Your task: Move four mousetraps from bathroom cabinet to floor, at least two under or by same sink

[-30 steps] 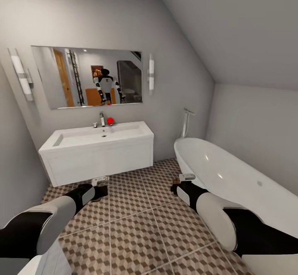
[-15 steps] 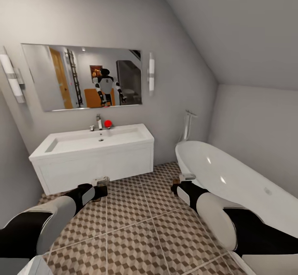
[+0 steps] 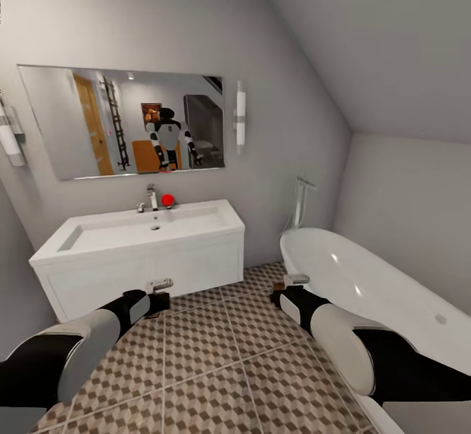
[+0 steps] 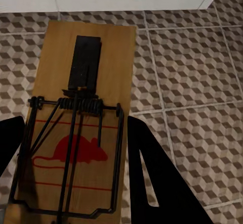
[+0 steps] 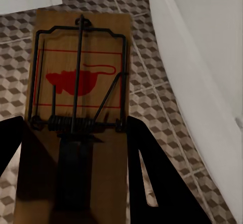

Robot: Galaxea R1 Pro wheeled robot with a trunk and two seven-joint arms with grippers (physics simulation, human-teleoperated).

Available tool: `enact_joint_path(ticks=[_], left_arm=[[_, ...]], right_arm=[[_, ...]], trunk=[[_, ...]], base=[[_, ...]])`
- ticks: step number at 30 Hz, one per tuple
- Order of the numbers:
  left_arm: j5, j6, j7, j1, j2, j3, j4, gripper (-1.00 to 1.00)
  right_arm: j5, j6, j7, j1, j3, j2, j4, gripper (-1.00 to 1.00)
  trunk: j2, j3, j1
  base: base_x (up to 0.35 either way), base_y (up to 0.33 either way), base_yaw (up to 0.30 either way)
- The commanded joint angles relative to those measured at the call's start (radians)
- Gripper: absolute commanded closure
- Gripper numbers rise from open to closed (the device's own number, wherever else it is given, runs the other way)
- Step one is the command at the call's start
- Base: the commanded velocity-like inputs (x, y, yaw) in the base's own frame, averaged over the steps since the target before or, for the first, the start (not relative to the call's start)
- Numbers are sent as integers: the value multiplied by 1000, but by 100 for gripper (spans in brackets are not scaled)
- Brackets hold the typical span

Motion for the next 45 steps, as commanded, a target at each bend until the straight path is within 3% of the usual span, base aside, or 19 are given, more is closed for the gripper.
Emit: enact_joint_path(ticks=[1, 27, 45], left_arm=[[6, 4, -1, -1, 0, -6, 0, 100], [5, 4, 0, -1, -1, -6, 0, 100], [5, 4, -2, -1, -1, -6, 0, 100]], right_arm=[[9, 3, -4, -1, -8, 0, 1, 100], [14, 3, -4, -1, -8, 0, 1, 100], [13, 3, -4, -1, -8, 0, 0, 100]], trunk=[[-1, -2, 1], [-1, -2, 1], [-1, -2, 1]], base=[[220, 0, 161], [22, -2, 262], [123, -159, 16]])
